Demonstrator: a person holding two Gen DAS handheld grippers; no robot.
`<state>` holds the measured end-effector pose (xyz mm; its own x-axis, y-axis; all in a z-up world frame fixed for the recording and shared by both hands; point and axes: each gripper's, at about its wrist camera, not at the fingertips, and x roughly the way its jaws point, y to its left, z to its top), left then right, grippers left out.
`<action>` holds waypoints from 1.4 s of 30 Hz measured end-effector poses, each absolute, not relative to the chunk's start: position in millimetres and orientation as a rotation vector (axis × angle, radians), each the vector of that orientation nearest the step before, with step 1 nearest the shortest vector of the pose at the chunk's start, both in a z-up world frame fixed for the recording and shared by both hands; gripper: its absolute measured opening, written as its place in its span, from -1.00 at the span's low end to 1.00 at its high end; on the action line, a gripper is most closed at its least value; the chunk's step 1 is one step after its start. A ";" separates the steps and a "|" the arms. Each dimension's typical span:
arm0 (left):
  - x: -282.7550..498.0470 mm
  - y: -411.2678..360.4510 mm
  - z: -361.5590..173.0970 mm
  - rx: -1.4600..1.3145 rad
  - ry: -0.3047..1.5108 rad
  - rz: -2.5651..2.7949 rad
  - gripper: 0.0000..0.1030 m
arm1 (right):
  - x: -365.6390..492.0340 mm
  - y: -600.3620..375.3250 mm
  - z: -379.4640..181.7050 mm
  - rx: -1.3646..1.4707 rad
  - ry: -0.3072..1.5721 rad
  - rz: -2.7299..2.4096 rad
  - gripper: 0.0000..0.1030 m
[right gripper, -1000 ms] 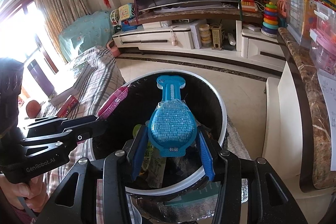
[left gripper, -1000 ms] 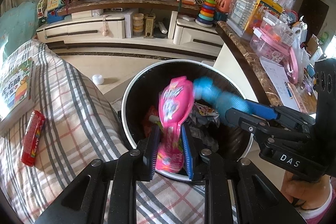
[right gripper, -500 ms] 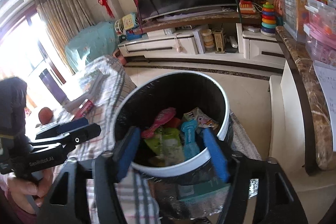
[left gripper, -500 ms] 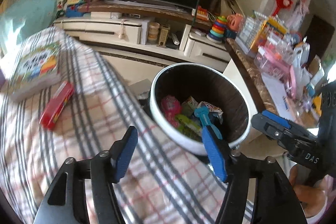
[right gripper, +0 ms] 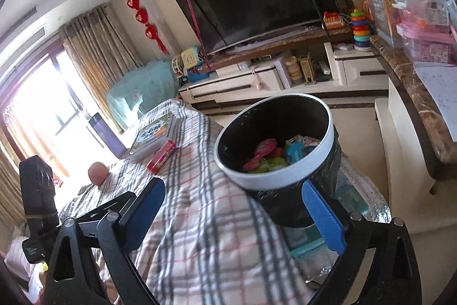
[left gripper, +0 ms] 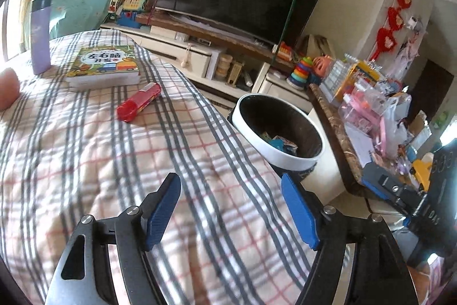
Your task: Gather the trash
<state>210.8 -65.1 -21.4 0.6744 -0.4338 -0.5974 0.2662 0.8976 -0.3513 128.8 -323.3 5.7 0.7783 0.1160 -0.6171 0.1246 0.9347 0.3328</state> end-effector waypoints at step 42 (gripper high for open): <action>67.1 -55.5 -23.8 -0.021 0.427 -0.173 0.99 | 31.4 -253.9 8.7 0.032 0.454 -0.269 1.00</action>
